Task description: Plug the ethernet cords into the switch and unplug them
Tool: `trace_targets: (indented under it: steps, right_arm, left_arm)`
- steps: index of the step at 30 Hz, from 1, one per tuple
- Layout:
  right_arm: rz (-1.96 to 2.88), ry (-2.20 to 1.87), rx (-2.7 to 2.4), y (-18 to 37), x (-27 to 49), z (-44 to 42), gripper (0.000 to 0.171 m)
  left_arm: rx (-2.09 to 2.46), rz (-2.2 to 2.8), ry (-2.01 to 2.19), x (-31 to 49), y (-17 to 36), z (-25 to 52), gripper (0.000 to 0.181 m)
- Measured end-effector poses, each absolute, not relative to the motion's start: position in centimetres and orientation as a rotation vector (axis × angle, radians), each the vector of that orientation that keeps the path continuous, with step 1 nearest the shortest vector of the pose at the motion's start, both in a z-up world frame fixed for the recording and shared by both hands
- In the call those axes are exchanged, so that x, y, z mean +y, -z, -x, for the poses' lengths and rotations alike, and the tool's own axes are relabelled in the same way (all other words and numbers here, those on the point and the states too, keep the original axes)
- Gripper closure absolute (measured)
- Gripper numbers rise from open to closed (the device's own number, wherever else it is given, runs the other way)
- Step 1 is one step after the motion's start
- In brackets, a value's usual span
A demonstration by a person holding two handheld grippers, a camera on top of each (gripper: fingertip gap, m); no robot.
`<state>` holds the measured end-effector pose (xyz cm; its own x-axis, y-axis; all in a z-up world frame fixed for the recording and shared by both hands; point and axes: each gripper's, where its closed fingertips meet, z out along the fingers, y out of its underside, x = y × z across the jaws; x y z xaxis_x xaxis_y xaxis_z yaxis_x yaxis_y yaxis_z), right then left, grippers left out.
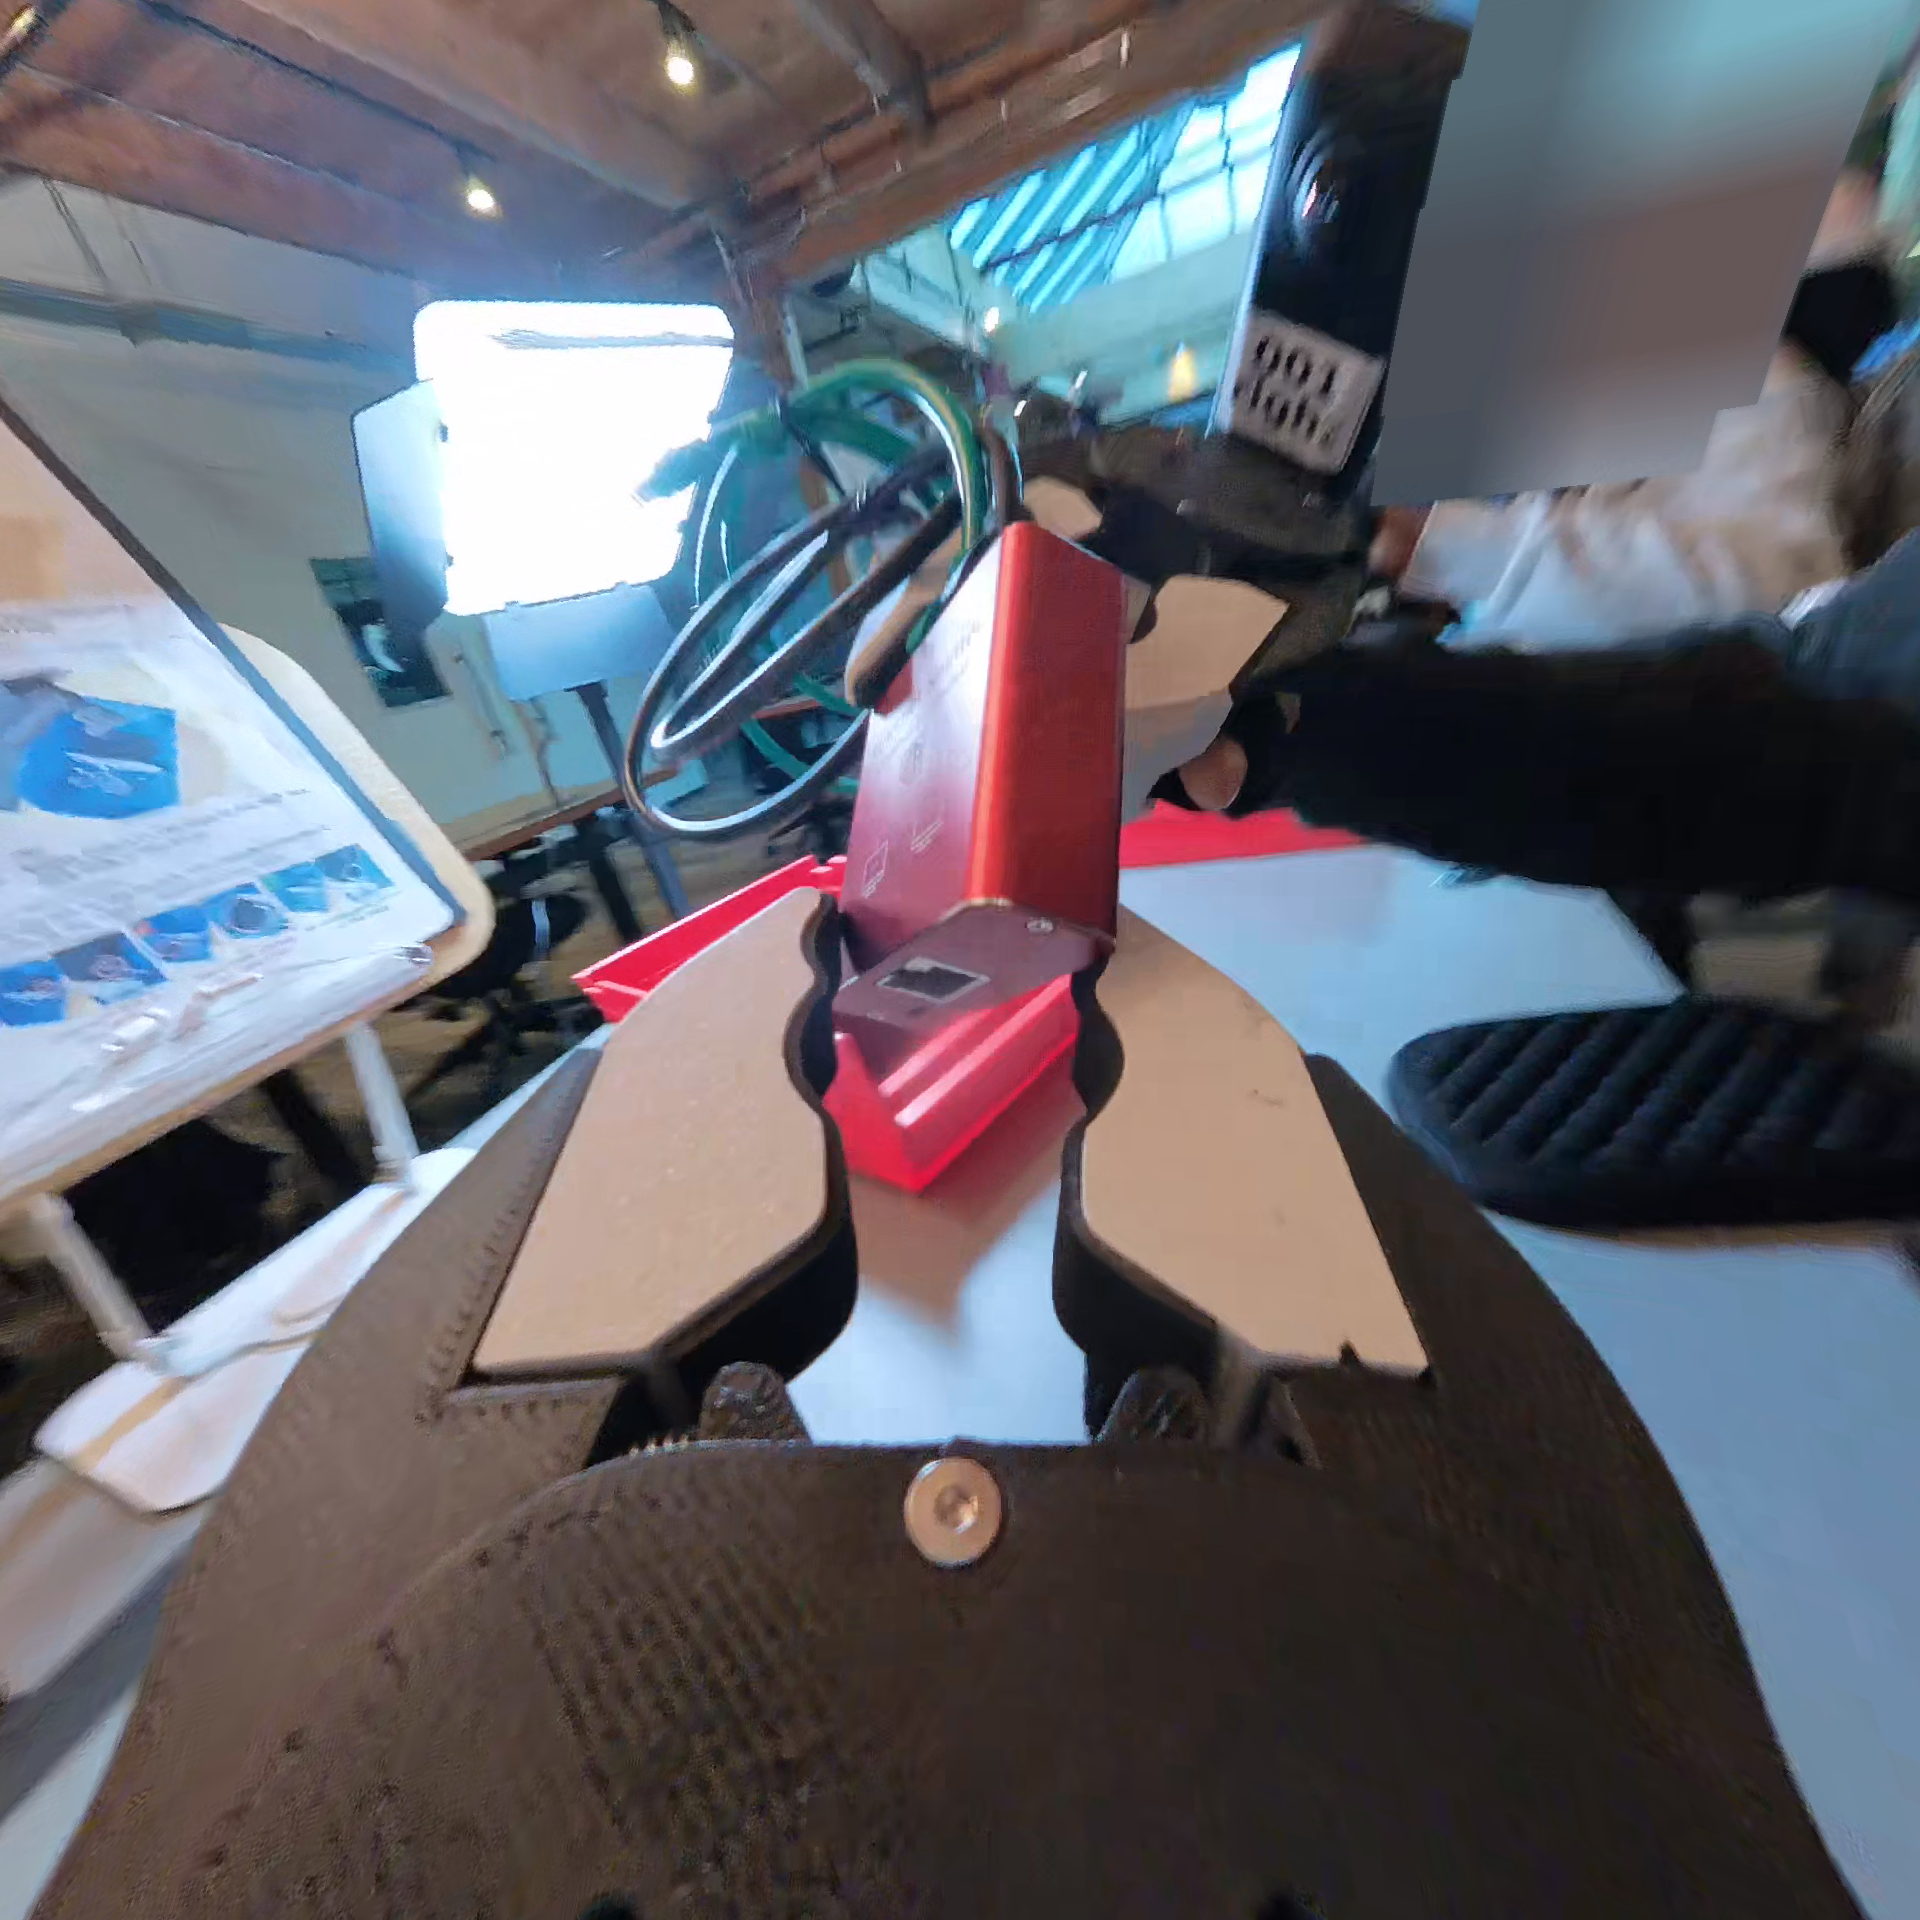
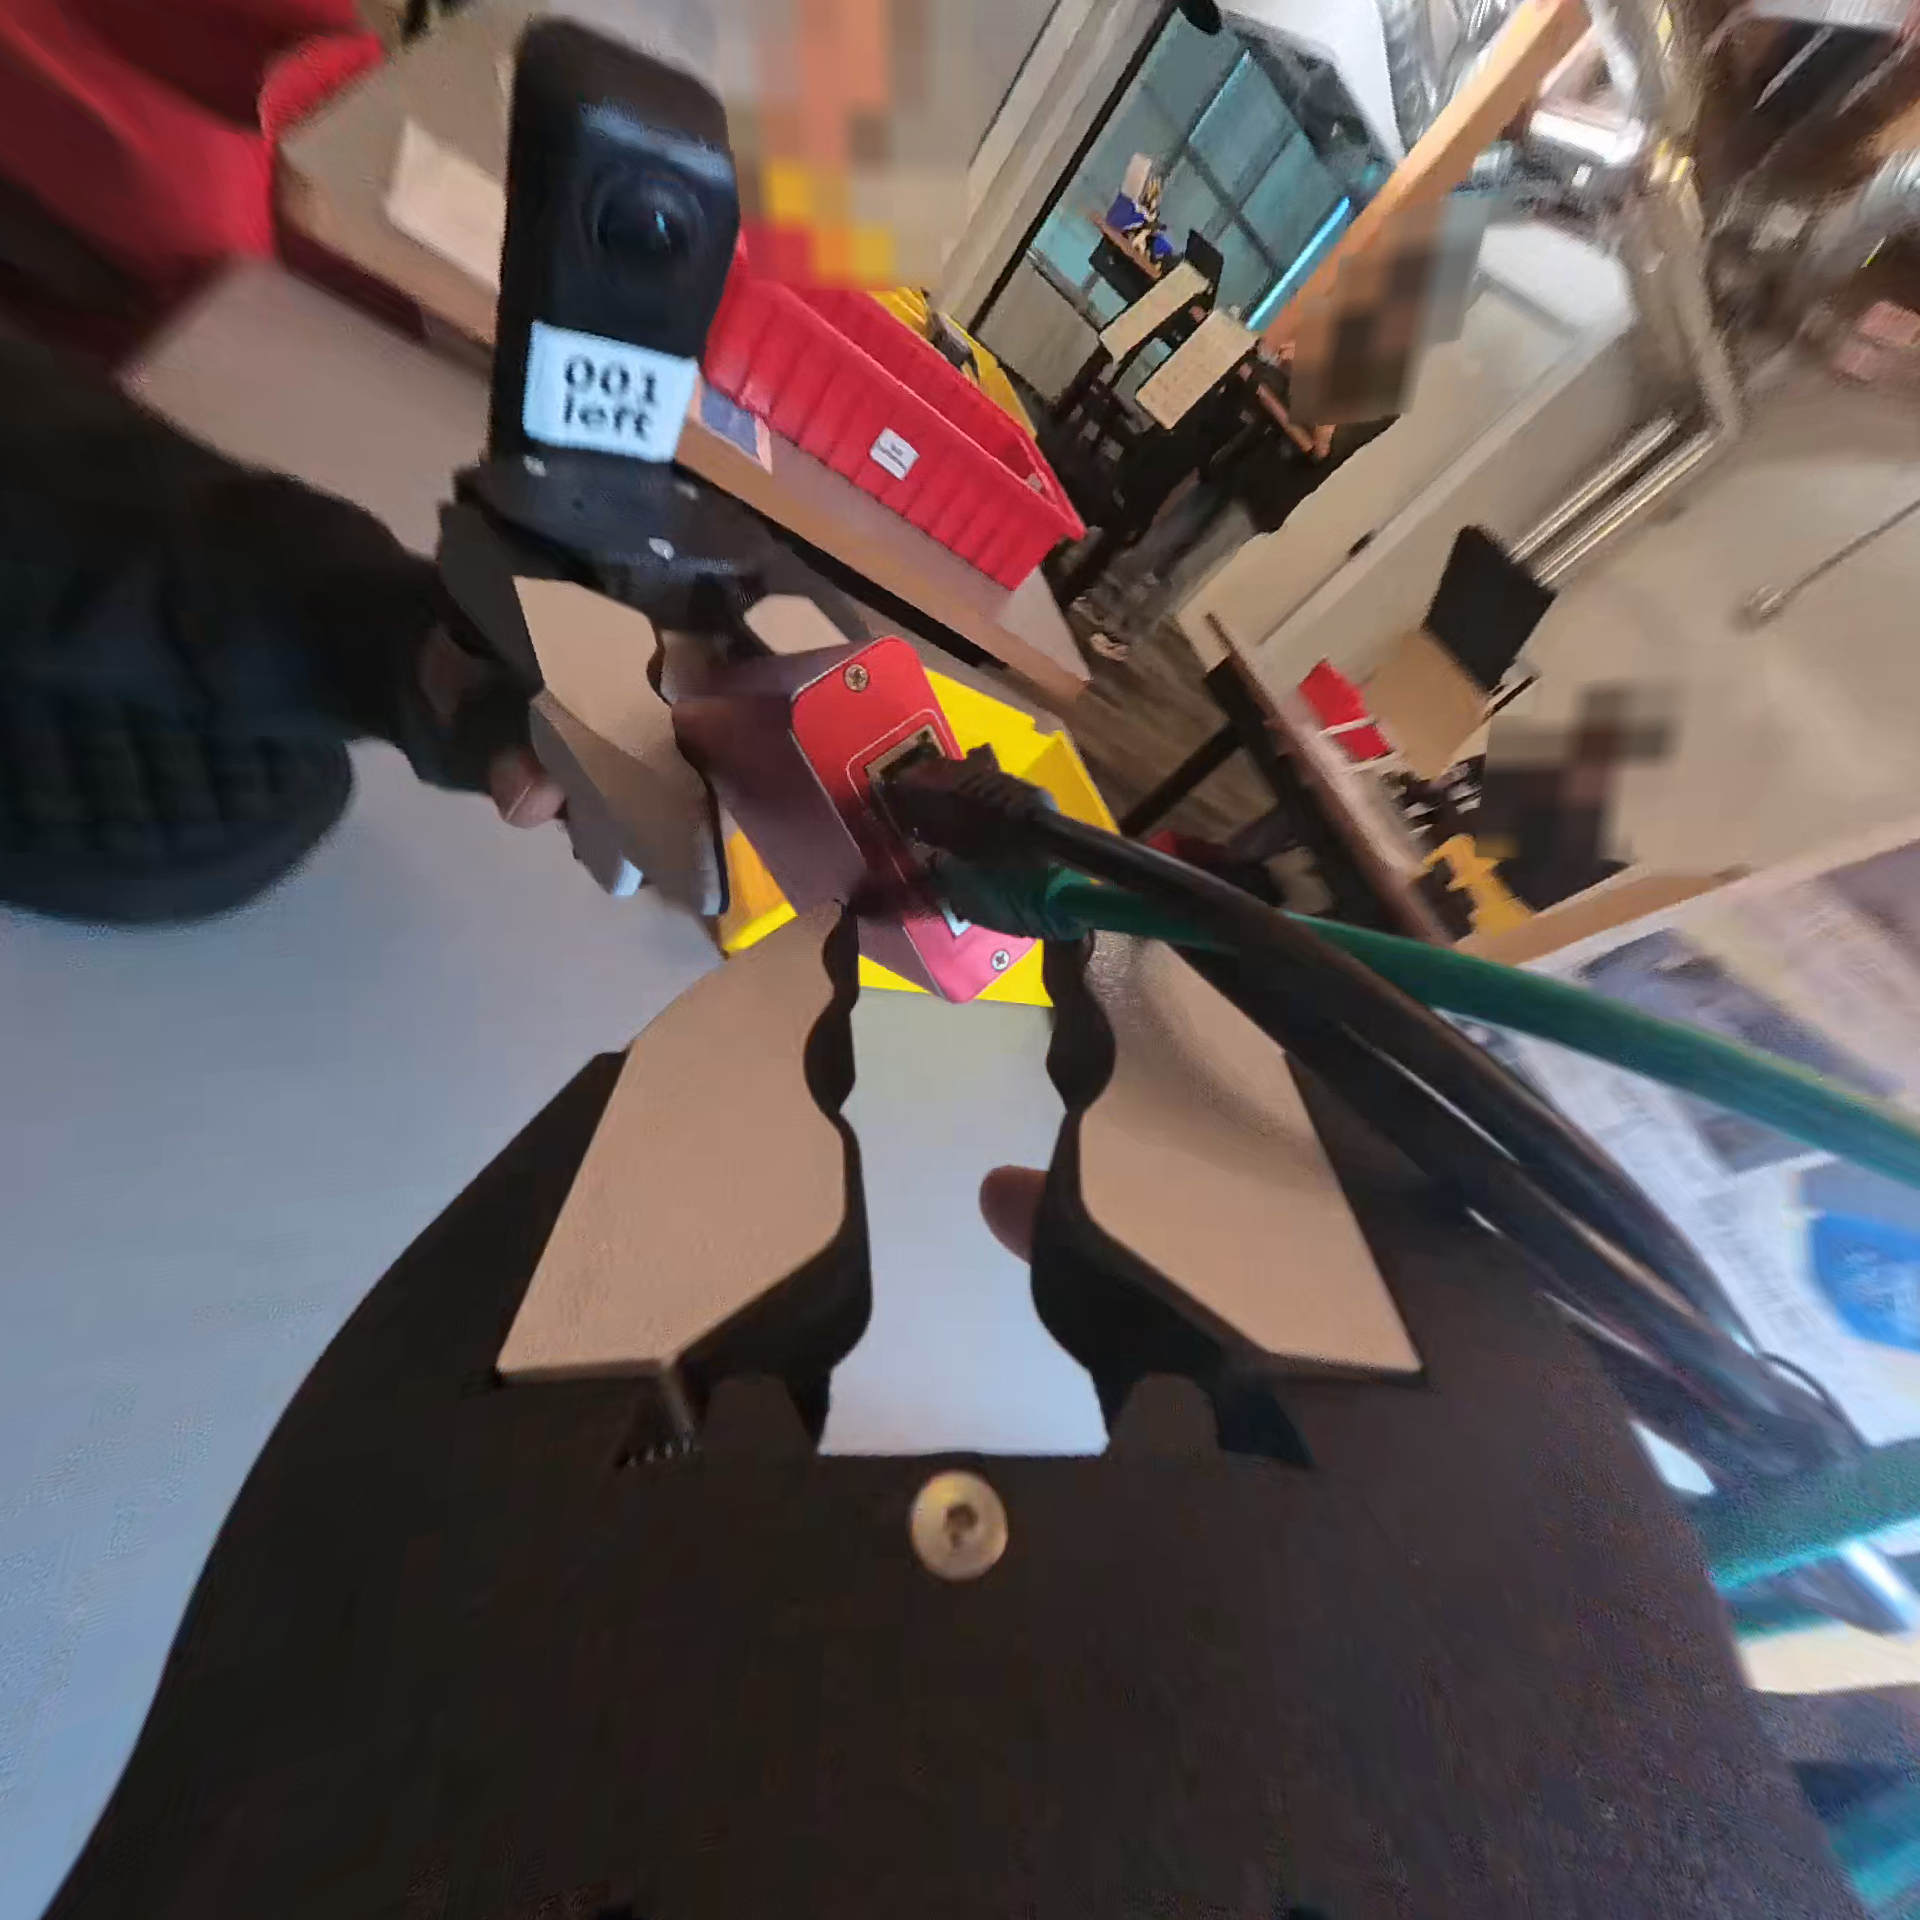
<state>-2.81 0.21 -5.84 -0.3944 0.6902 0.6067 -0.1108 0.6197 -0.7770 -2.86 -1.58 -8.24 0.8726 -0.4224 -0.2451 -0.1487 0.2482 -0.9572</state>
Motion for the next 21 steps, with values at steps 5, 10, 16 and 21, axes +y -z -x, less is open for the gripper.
trace_targets:
  steps: [5,10,16,21]
  right_arm:
    - [0.343,-0.834,-1.687,7.4,0.1,1.9,0.136]
    - [0.551,-0.999,-1.583,9.6,1.0,1.7,0.138]
    - [0.769,-1.157,-1.653,11.7,0.9,1.2,0.133]
    - [0.725,-1.216,-1.805,11.8,-1.0,-1.6,0.139]
  left_arm:
    - [0.714,1.338,-0.282,-1.4,10.2,2.8,0.151]
    - [0.798,1.368,-0.517,-1.0,11.3,2.9,0.154]
    - [0.700,1.391,-0.266,-1.4,10.3,2.6,0.155]
    - [0.621,1.375,-0.044,-2.4,9.1,3.6,0.154]
